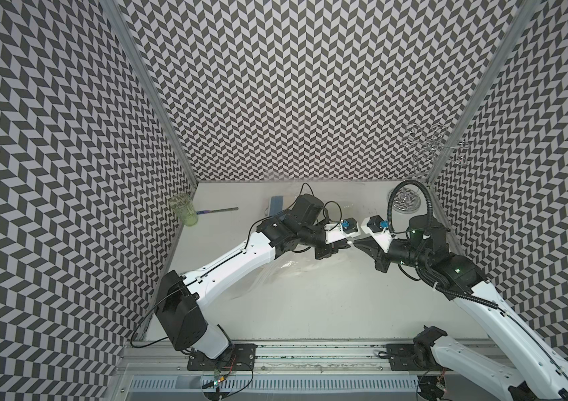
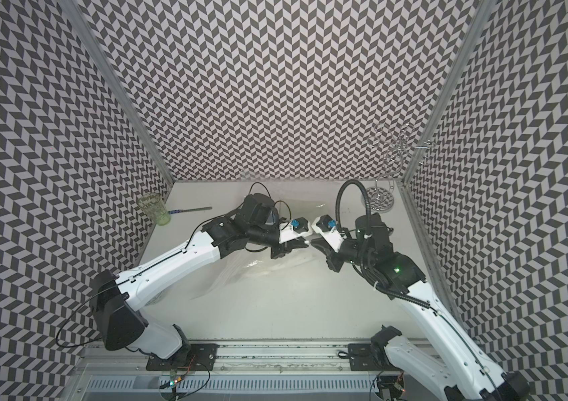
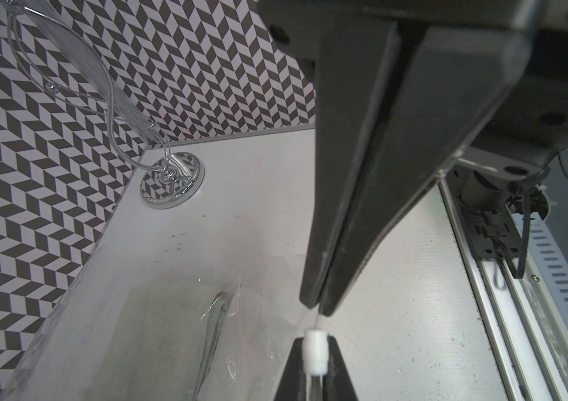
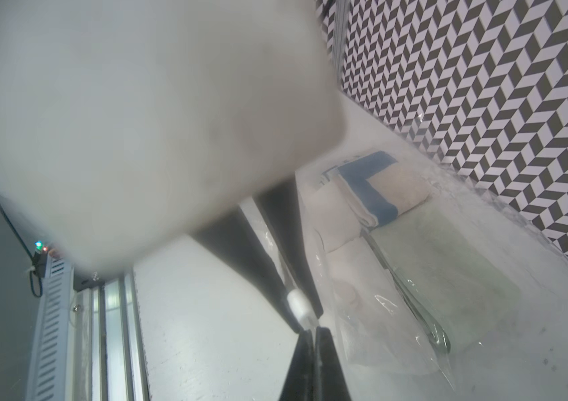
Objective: Place the folded towel into the vacuum bag
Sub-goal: Close the vacuum bag at the center of the board.
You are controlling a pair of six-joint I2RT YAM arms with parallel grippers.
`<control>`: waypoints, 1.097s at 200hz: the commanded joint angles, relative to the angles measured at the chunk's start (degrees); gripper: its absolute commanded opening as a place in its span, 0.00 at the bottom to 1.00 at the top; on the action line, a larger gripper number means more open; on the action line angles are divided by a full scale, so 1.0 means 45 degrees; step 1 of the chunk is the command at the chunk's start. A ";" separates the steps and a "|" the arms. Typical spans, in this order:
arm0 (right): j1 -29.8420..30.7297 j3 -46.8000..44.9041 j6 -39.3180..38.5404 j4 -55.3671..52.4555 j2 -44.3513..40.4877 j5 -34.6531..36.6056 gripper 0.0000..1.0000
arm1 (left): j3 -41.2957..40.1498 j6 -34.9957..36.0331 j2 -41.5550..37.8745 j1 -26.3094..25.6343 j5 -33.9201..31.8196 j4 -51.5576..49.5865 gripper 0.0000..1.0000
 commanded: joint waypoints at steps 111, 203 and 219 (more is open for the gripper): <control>0.0077 0.0257 -0.0441 0.0251 -0.0309 -0.0206 0.00 | 0.0923 0.0536 0.0513 -0.0399 0.0692 -0.0599 0.30; 0.0059 -0.0186 0.0323 0.0908 -0.0893 0.0829 0.00 | 0.0730 0.0083 0.0703 -0.0322 0.0322 -0.0196 0.03; 0.0051 -0.0292 0.0558 0.1131 -0.1062 0.1311 0.00 | -0.0002 -0.0219 0.0385 -0.0220 0.0340 0.0244 0.01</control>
